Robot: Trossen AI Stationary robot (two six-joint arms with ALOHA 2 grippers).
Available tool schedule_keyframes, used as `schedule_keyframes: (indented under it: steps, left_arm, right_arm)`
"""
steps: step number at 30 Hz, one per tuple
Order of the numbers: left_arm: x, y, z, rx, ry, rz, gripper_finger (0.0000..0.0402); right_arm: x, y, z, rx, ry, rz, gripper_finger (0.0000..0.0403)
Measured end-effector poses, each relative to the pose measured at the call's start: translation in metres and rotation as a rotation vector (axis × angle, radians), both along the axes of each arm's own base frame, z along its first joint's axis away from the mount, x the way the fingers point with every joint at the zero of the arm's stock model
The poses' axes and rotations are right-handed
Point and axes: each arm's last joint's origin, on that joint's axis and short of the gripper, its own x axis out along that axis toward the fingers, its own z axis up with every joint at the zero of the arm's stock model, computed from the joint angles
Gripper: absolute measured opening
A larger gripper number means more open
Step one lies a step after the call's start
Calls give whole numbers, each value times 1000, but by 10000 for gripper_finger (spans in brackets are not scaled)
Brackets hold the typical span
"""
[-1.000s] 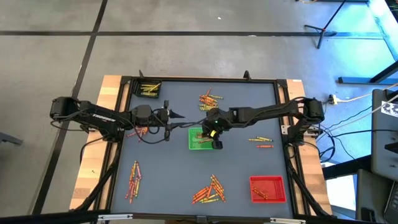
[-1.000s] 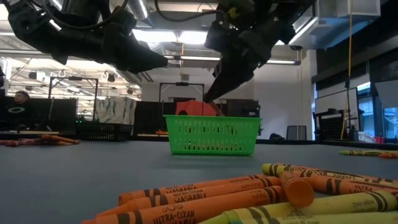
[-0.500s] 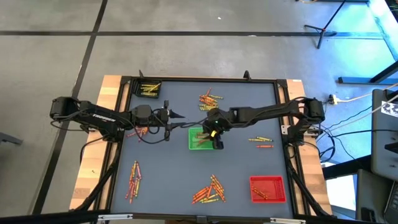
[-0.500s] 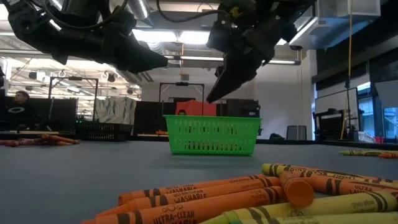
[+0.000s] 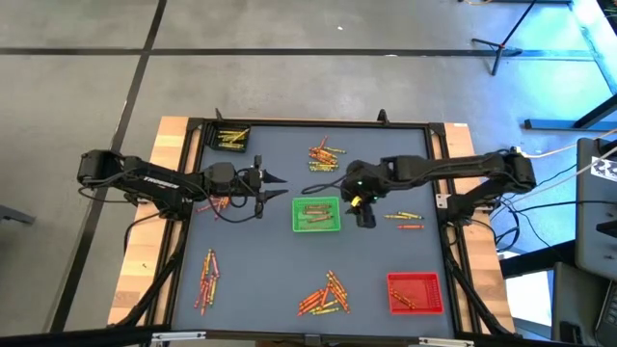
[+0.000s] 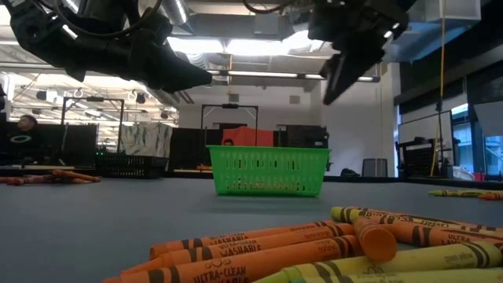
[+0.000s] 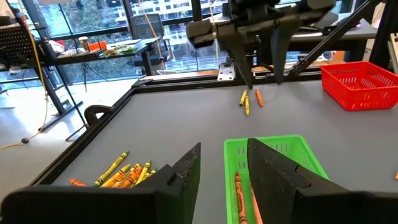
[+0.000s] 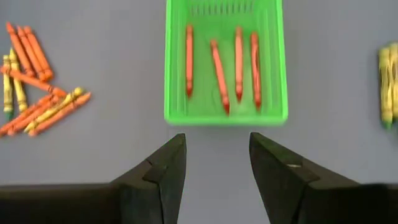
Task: Sort crayons
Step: Put the light green crayon into the black bin
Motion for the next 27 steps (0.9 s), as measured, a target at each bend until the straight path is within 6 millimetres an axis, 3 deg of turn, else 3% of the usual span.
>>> schedule_keyframes:
  steps: [8,16,27]
  left_arm:
    - [0,0,0,0,0,0,115]
    - [0,0,0,0,0,0,115]
    - [0,0,0,-1,0,0,115]
  right_arm:
    - [-18,-1,-3,-22,160,-80,174]
    - [-40,-1,-24,-31,228,-114,174]
    - [-93,0,-20,-29,128,-247,174]
